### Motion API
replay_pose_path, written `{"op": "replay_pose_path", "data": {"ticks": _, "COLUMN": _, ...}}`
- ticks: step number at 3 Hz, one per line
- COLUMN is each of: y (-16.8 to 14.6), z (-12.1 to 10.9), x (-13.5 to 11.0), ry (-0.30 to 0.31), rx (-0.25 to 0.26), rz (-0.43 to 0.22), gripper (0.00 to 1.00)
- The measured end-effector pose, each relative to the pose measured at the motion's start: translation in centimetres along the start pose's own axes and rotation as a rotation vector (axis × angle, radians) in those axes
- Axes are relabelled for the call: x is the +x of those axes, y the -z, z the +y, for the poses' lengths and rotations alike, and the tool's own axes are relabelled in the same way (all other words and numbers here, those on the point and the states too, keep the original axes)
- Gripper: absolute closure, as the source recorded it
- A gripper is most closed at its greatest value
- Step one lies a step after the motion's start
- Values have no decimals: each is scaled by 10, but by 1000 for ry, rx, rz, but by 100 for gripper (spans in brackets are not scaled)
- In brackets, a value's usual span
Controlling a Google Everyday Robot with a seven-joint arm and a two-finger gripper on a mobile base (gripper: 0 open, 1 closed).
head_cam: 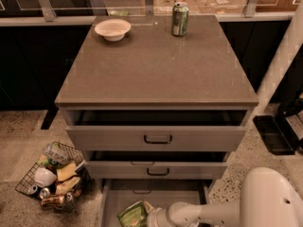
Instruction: Pick green jalapeno chip bag from bottom drawer and place on counter
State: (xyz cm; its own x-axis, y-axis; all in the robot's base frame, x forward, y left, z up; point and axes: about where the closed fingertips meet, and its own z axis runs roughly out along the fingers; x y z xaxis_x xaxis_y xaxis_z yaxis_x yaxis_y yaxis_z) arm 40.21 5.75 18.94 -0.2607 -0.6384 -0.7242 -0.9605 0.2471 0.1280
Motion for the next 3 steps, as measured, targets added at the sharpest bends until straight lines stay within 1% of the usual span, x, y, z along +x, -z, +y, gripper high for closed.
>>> {"op": "replay_pose_path", "data": {"ticks": 1, "y": -29, "z": 5, "x": -4, "ry": 13, "rx": -48, "rz": -21, "gripper": 0}}
{"op": "replay_pose_path", "data": {"ticks": 2, "y": -52, "z": 12, "x": 2, "ry": 11, "rx": -90, "rz": -12, "gripper": 0}}
{"op": "replay_pose_path", "data": {"ticks": 3, "y": -66, "z": 16, "x": 12, "ry": 5, "rx": -103, "rz": 12, "gripper": 18}}
